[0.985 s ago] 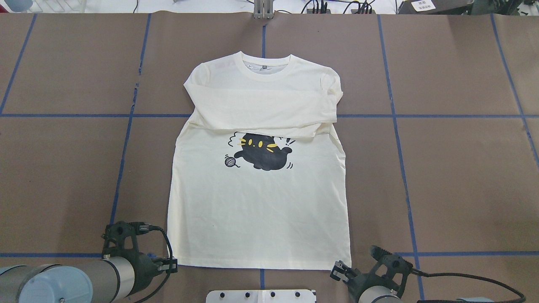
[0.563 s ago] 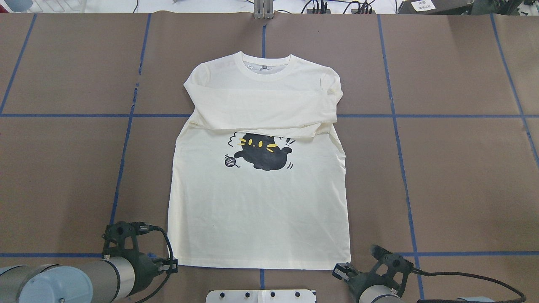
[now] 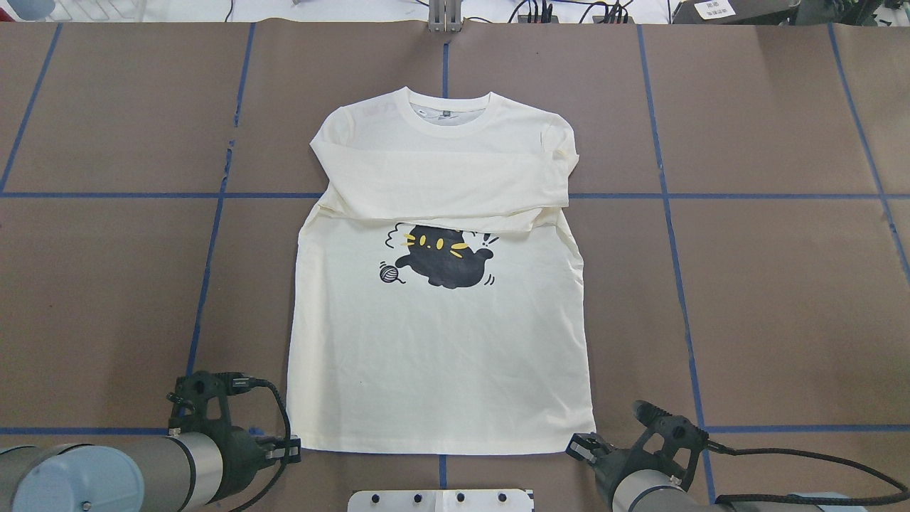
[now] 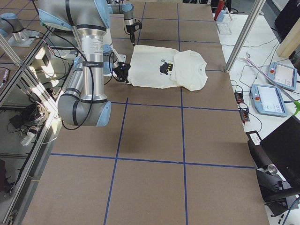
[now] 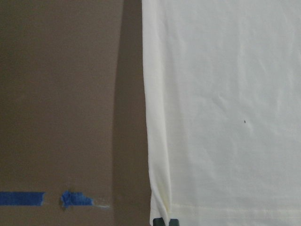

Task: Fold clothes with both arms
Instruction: 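Lift both hem corners and fold them up toward the collar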

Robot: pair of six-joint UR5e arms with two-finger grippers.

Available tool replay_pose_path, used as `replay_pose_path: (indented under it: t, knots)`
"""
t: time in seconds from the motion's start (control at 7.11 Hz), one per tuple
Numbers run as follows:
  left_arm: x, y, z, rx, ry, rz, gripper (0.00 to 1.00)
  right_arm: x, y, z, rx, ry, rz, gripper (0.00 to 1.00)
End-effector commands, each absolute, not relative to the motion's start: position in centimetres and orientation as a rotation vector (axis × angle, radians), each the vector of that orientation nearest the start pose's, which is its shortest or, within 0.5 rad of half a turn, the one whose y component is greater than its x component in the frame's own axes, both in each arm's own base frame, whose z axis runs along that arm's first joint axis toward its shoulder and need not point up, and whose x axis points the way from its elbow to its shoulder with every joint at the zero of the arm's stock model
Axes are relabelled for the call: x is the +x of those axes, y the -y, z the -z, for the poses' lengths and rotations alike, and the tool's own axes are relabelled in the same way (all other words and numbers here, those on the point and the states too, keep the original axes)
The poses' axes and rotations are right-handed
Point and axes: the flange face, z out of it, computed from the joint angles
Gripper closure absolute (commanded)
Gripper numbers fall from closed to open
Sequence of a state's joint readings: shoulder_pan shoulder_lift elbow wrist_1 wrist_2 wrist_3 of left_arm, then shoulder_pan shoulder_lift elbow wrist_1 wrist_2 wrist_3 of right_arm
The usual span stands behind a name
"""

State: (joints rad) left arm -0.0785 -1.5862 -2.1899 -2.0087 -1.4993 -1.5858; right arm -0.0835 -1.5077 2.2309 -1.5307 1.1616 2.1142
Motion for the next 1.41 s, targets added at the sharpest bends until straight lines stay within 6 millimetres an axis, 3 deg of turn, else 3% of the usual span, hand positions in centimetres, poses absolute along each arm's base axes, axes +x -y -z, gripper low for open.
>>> replay_pose_path:
  t: [0.0, 0.14, 0.28, 0.42, 0.56, 0.7, 0.84, 1.27]
  knots:
    - [37.7, 17.1, -24.2, 0.025, -1.112, 0.091, 1.00, -38.0, 12.2, -24.6, 0.045, 0.835, -0.531, 1.00]
    - [32.9, 16.2, -20.3, -0.014, -1.133, 0.067, 1.00, -33.6, 10.9, -21.9, 0.009, 0.841, -0.486, 1.00]
    - [28.7, 15.5, -17.4, -0.033, -1.144, 0.053, 1.00, -32.2, 10.8, -21.0, -0.028, 0.840, -0.474, 1.00]
    - [28.7, 15.5, -16.5, -0.037, -1.143, 0.051, 1.00, -31.8, 12.0, -20.7, -0.016, 0.850, -0.503, 1.00]
    - [29.7, 16.5, -17.1, -0.019, -1.121, 0.072, 1.00, -31.4, 13.7, -20.8, 0.002, 0.841, -0.525, 1.00]
    - [30.4, 19.0, -16.8, 0.092, -1.117, 0.021, 1.00, -30.6, 16.3, -19.6, 0.006, 0.858, -0.497, 1.00]
    - [31.0, 23.3, -16.4, 0.204, -1.083, 0.013, 1.00, -30.1, 19.4, -18.7, 0.031, 0.874, -0.512, 1.00]
    - [31.6, 35.8, -16.9, 0.350, -0.922, 0.021, 1.00, -32.2, 30.1, -17.8, 0.106, 0.814, -0.564, 1.00]
